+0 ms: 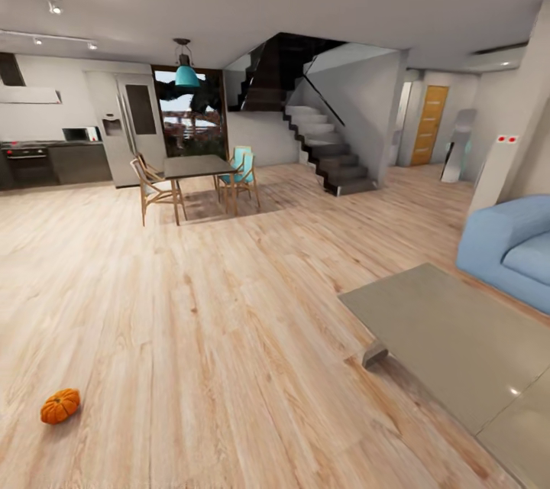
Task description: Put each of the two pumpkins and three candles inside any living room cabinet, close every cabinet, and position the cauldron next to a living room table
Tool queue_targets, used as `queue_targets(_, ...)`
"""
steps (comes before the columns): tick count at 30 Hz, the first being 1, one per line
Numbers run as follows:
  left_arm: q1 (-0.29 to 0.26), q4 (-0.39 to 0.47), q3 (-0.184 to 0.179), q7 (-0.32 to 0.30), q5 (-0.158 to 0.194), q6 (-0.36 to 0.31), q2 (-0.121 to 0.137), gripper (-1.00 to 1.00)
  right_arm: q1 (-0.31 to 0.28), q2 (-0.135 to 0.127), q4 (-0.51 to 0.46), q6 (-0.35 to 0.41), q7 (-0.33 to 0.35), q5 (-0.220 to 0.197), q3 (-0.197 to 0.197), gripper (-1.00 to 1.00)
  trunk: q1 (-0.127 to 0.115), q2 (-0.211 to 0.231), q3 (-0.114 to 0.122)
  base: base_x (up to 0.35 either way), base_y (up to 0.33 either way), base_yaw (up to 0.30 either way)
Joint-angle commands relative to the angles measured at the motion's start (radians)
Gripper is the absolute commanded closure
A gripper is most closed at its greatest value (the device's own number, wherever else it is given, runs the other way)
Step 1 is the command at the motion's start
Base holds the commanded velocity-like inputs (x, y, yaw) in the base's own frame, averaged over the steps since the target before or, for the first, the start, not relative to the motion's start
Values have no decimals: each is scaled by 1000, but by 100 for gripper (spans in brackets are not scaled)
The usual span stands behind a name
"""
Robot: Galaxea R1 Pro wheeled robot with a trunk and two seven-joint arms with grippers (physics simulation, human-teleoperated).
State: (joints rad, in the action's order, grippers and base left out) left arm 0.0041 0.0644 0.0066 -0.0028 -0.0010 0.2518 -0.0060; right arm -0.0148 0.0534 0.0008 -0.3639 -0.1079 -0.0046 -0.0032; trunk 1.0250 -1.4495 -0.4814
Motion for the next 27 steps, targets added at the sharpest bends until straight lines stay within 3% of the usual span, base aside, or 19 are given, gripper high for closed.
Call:
queue_targets(1, 0, 1, 1, 0, 0, 1, 0, -100, 0, 0, 1, -3, -2, 0, 0, -100, 0, 0, -1, 0, 0, 242)
queue_targets(27, 0, 1, -5, 0, -3, 1, 0, -100, 0, 3, 4, 9, 1, 11, 9, -100, 0, 0, -6, 0, 0, 254)
